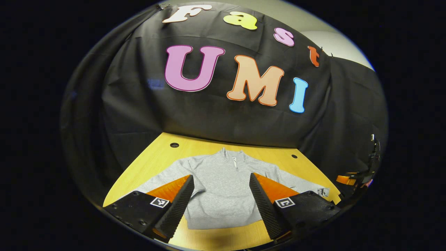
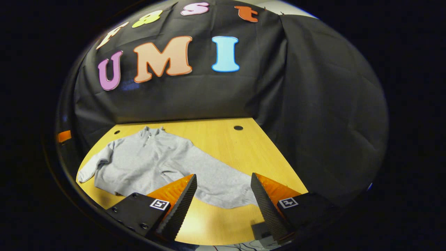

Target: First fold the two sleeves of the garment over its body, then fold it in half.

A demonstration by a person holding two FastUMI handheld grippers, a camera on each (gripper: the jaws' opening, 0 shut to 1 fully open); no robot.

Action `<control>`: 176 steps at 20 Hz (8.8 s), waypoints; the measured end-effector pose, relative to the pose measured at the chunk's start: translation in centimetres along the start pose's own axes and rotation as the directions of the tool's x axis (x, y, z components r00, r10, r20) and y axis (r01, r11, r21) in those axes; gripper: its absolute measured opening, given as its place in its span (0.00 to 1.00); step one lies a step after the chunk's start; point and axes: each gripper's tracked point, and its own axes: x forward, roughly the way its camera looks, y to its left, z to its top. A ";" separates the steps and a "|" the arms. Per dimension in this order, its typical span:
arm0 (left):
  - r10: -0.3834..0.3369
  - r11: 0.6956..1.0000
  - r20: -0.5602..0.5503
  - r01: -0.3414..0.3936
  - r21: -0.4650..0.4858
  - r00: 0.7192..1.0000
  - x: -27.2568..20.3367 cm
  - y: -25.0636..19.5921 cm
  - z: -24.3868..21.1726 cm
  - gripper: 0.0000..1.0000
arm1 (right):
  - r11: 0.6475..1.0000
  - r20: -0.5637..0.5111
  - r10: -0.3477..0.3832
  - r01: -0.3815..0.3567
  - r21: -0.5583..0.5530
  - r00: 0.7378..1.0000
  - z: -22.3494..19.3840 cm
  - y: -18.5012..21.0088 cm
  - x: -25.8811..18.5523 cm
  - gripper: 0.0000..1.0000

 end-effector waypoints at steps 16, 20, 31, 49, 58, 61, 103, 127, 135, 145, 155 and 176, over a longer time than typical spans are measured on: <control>0.093 0.996 -0.040 -0.093 0.009 0.995 -0.8 0.0 -1.9 0.94 | 0.992 -0.335 -0.045 0.080 0.093 0.941 -12.4 -8.7 10.4 0.98; 0.109 0.994 -0.037 -0.109 -0.002 0.993 -0.8 -0.1 -2.0 0.94 | 0.993 -0.354 -0.028 0.066 0.095 0.935 -13.0 -8.2 11.0 0.89; 0.092 0.995 -0.047 -0.093 -0.033 0.995 -0.4 -1.4 -3.2 0.93 | 0.992 -0.397 -0.003 0.053 0.114 0.918 -12.8 -7.7 11.2 0.13; 0.035 0.999 -0.072 -0.034 0.013 0.997 -0.3 3.5 -2.6 0.94 | 0.992 -0.177 -0.050 0.070 0.110 0.983 -5.6 -1.4 8.7 0.02; 0.042 0.999 -0.066 -0.041 0.006 0.997 -0.7 7.2 -2.1 0.94 | 0.994 0.006 0.099 -0.099 -0.055 0.995 3.5 12.0 8.6 0.02; 0.070 0.997 -0.074 -0.071 -0.011 0.995 -1.3 9.1 -2.4 0.94 | 0.980 0.046 0.176 -0.171 -0.098 0.983 6.0 17.1 8.9 0.02; 0.440 0.872 -0.463 -0.490 0.015 0.769 -4.3 27.5 -22.5 0.98 | 0.903 -0.007 0.391 -0.385 -0.190 0.920 5.3 29.8 4.0 1.00; 0.019 0.990 -0.241 -0.052 -0.132 0.970 6.7 12.6 -8.5 0.05 | 0.947 0.043 0.314 -0.310 -0.080 0.949 3.8 22.3 -0.5 1.00; -0.283 0.959 -0.151 0.281 -0.034 0.947 13.0 -4.1 -2.5 0.02 | 0.938 0.048 0.341 -0.337 -0.083 0.939 4.0 21.4 -0.7 1.00; -0.442 0.868 -0.260 0.482 0.118 0.859 21.5 -20.4 -6.7 0.02 | 0.946 0.022 0.324 -0.324 -0.026 0.946 1.4 20.5 -1.2 0.99; -0.438 0.798 -0.473 0.573 0.188 0.765 24.3 -26.0 -14.4 0.72 | 0.960 -0.025 0.280 -0.280 0.000 0.960 -0.6 18.7 -1.4 1.00; -0.167 0.927 -0.399 0.282 0.248 0.902 7.5 0.1 -13.3 0.94 | 0.915 -0.253 0.354 -0.390 -0.108 0.900 -10.9 23.5 1.4 1.00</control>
